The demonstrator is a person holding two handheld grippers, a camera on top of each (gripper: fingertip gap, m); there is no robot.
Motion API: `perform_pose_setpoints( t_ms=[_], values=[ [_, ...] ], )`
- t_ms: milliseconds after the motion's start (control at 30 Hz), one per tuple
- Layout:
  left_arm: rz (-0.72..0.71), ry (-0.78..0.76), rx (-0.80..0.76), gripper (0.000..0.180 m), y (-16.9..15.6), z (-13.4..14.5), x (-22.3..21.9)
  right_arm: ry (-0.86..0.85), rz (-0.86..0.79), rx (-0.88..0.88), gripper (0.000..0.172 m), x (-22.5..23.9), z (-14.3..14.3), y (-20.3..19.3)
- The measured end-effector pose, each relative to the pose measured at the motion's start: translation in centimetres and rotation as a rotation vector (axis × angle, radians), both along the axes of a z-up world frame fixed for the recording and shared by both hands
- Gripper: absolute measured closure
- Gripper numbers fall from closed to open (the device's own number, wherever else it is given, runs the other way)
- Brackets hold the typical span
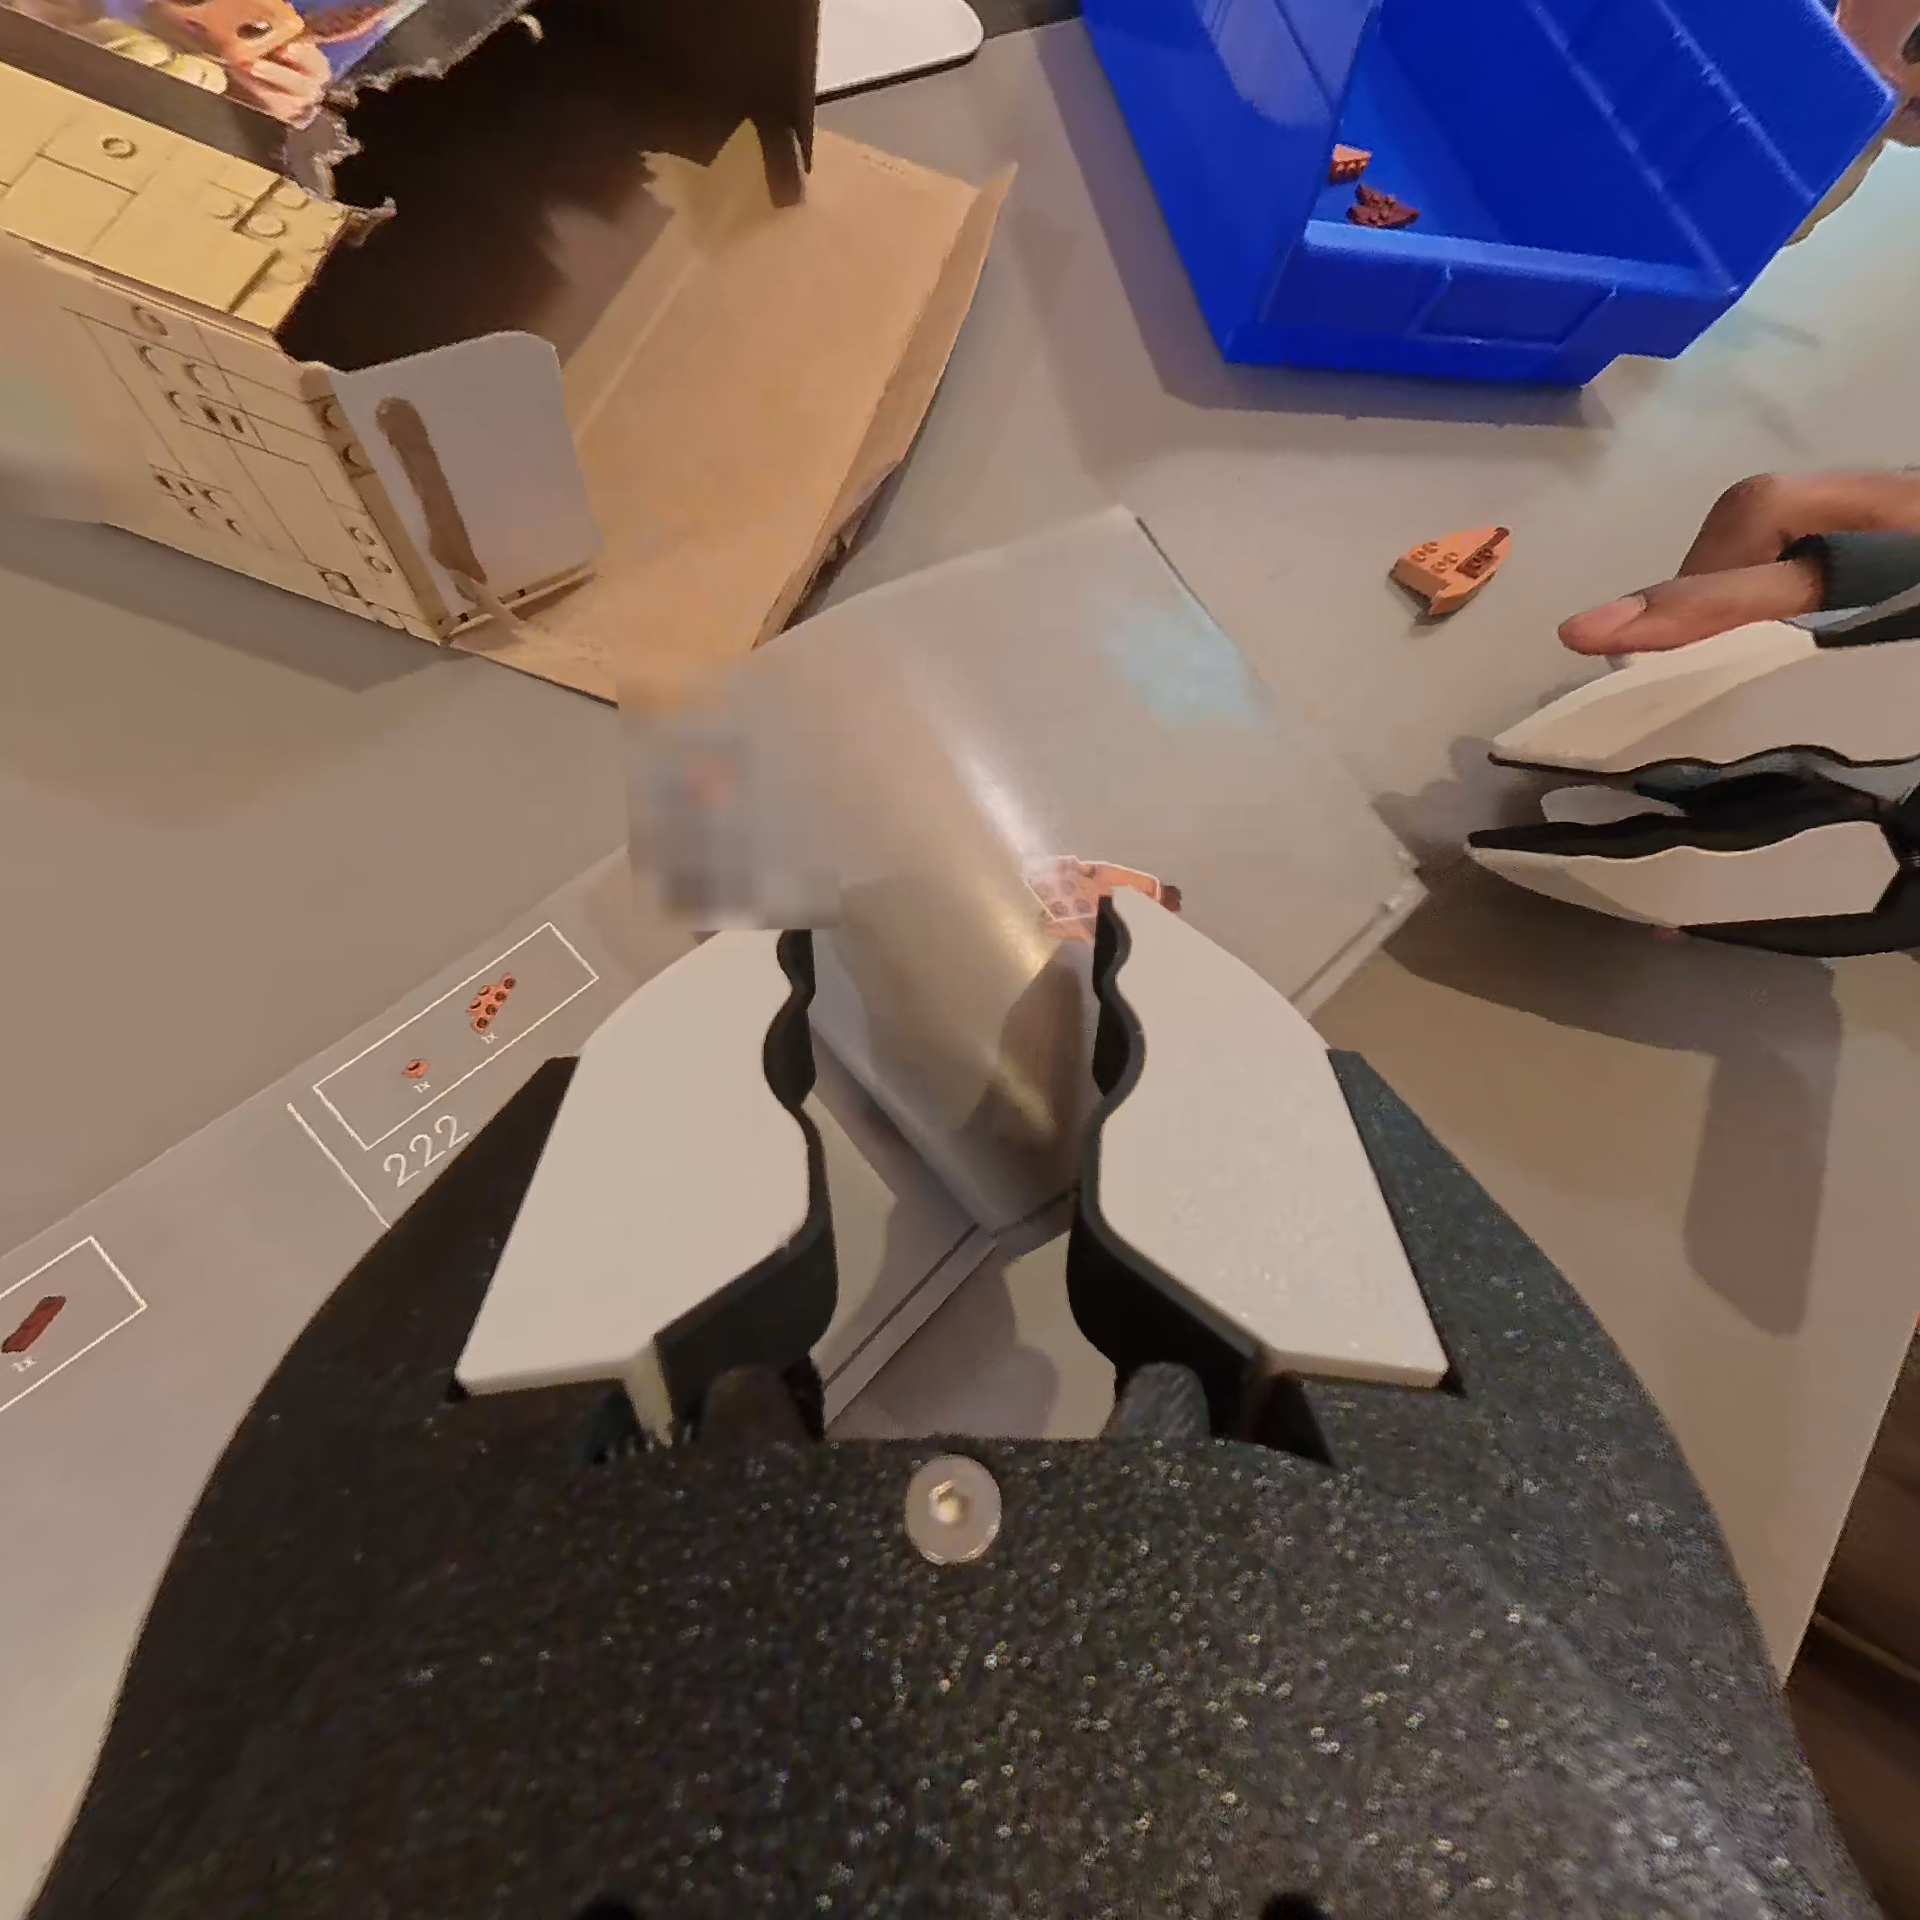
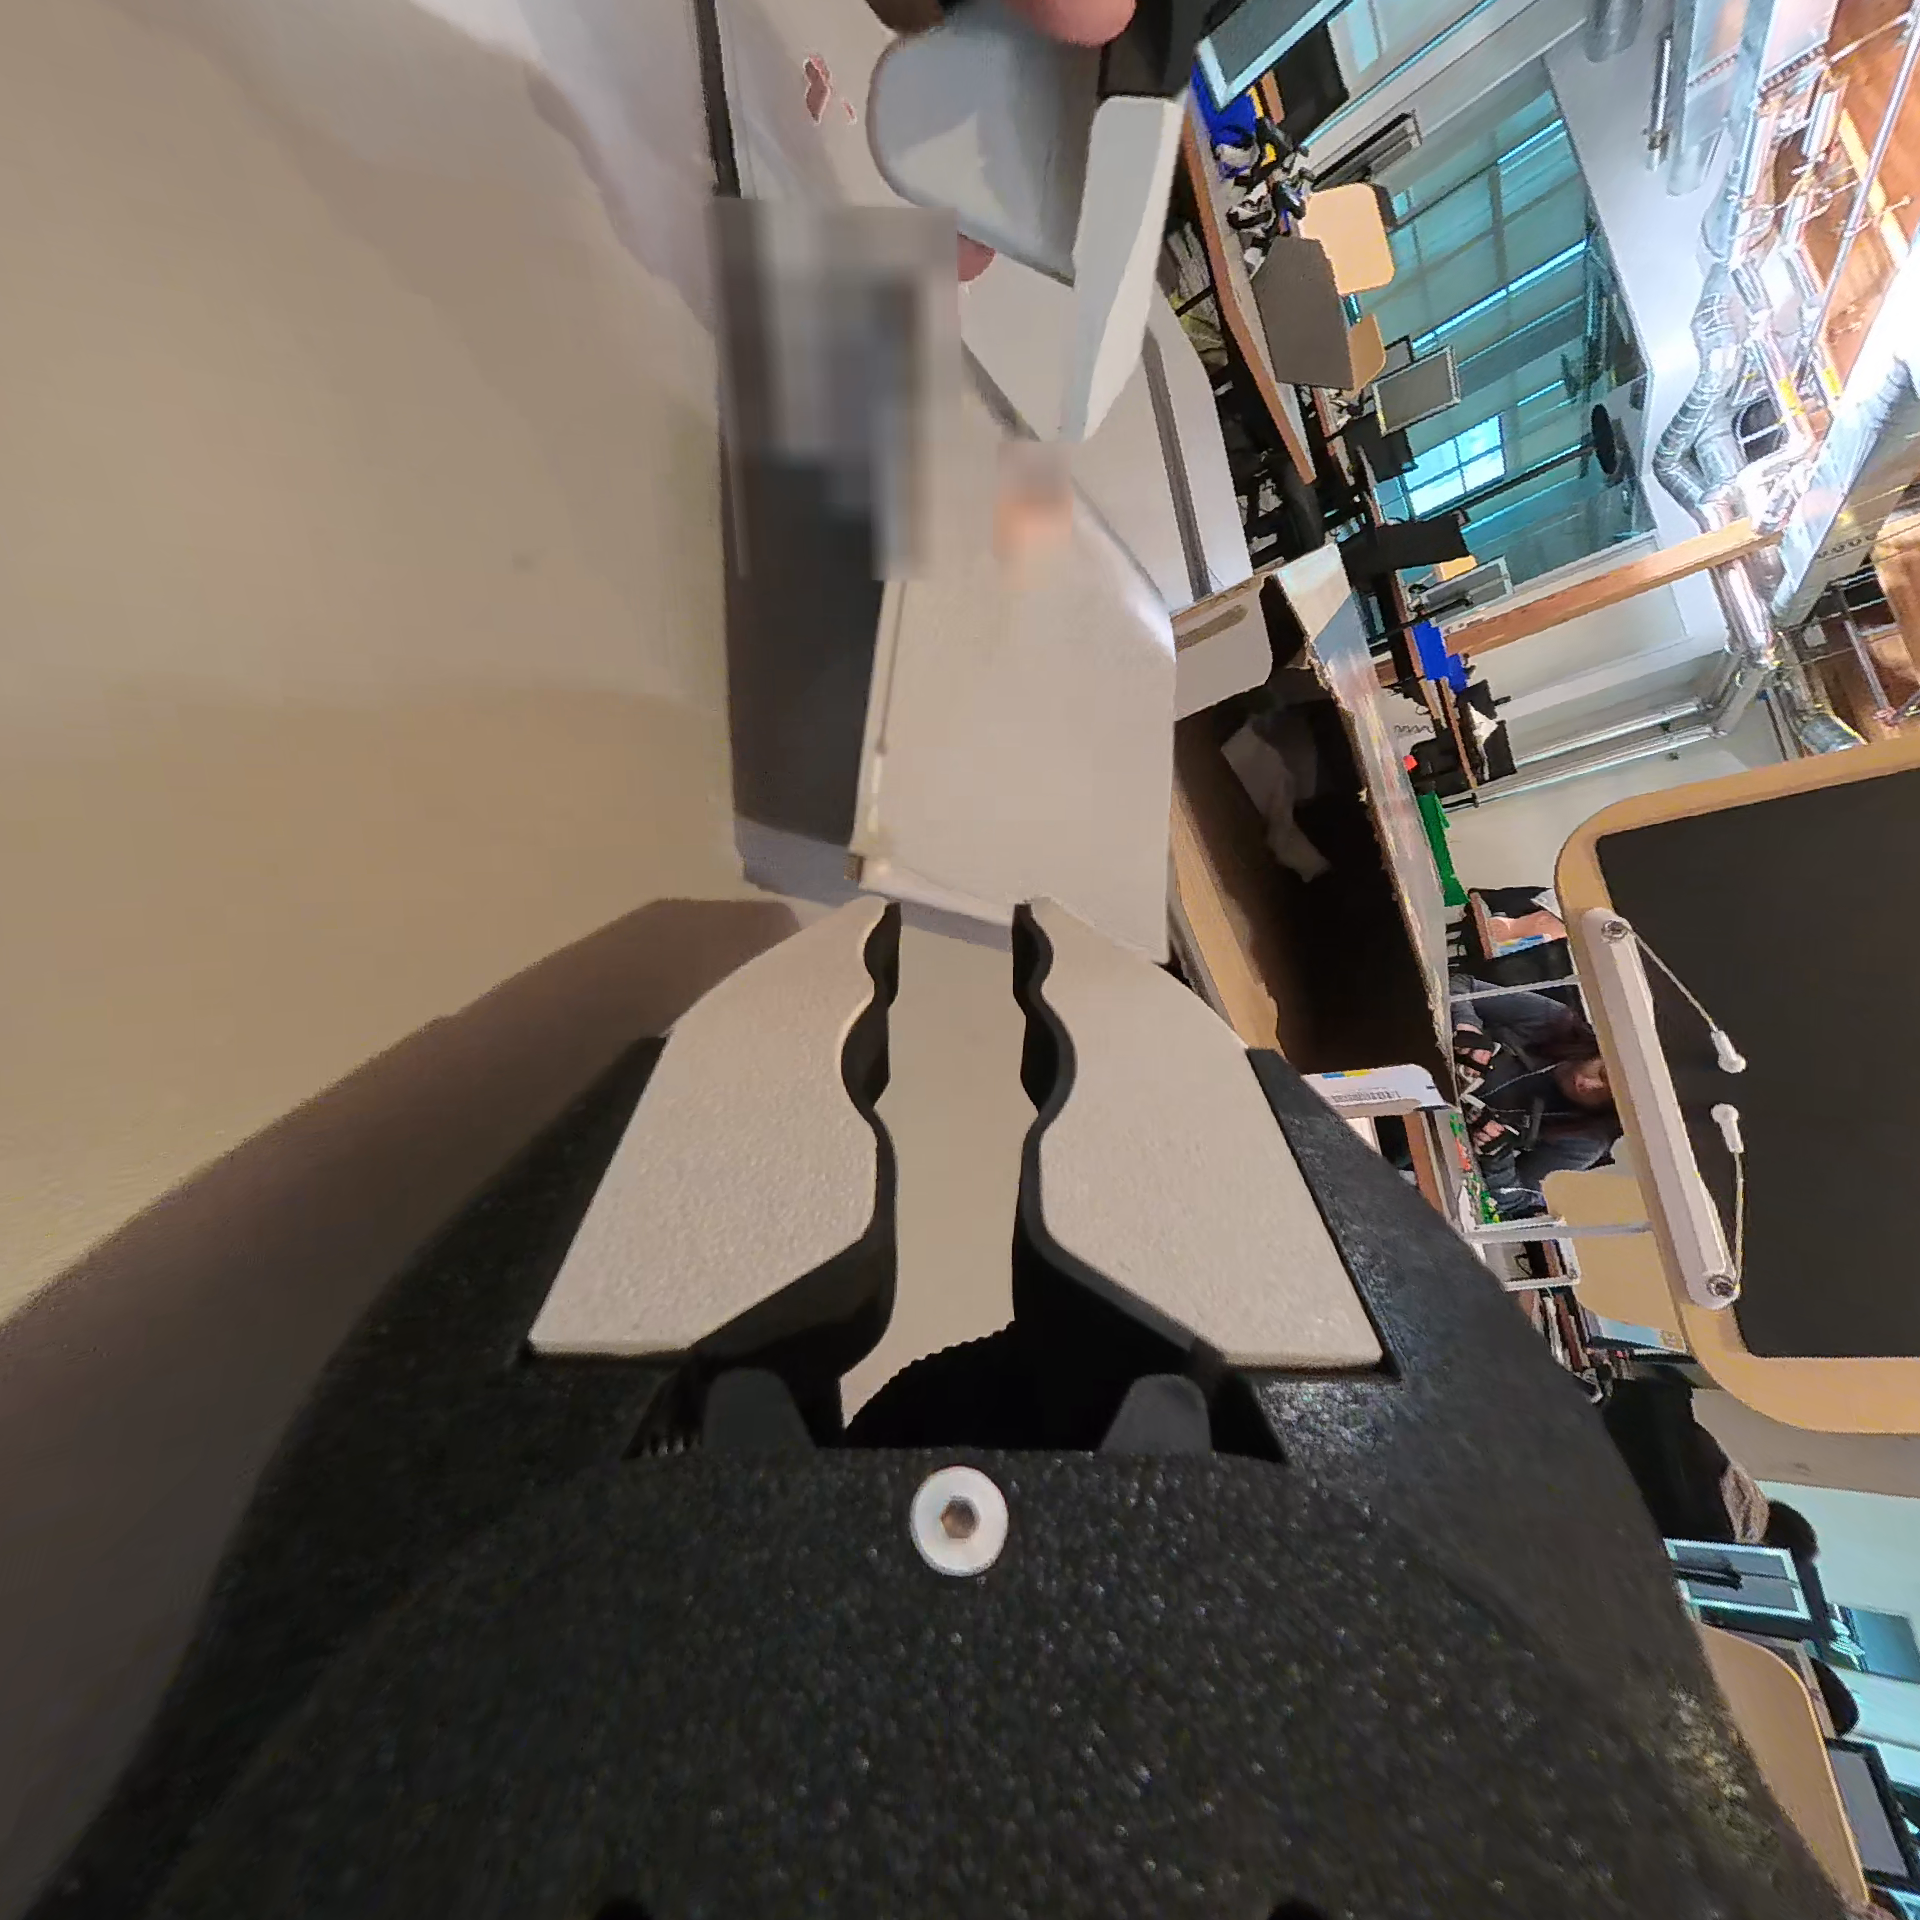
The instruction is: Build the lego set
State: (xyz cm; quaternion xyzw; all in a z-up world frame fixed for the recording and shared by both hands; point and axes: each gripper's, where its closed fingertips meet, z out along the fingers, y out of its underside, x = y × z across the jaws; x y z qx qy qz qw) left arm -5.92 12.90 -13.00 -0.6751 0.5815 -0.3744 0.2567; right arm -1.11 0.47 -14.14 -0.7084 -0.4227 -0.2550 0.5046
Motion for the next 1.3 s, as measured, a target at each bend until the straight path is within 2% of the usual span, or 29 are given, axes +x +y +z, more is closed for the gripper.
perform_pose_setpoints(
  t_ms=[200,333,533,767,1300],
  values=[
    [-0.054,0.077,0.063,0.101,-1.2,-1.3,0.0,0.003,-0.015,-0.009,0.151,0.3,-0.3,0.0],
    [-0.03,0.127,0.138,0.097,-0.9,-2.0,0.2,0.006,-0.017,-0.019,0.151,0.4,-0.7,0.0],
    [-0.017,0.168,0.172,0.115,-0.5,-2.7,0.2,-0.003,-0.012,-0.034,0.151,0.3,-1.2,0.1],
    [0.014,0.102,0.134,0.14,0.1,-1.7,0.3,-0.01,-0.006,-0.033,0.151,0.1,-1.3,0.1],
    [0.006,0.029,0.059,0.145,0.1,-0.6,0.2,0.017,-0.01,-0.015,0.151,-1.4,-0.3,1.7]
  ],
)
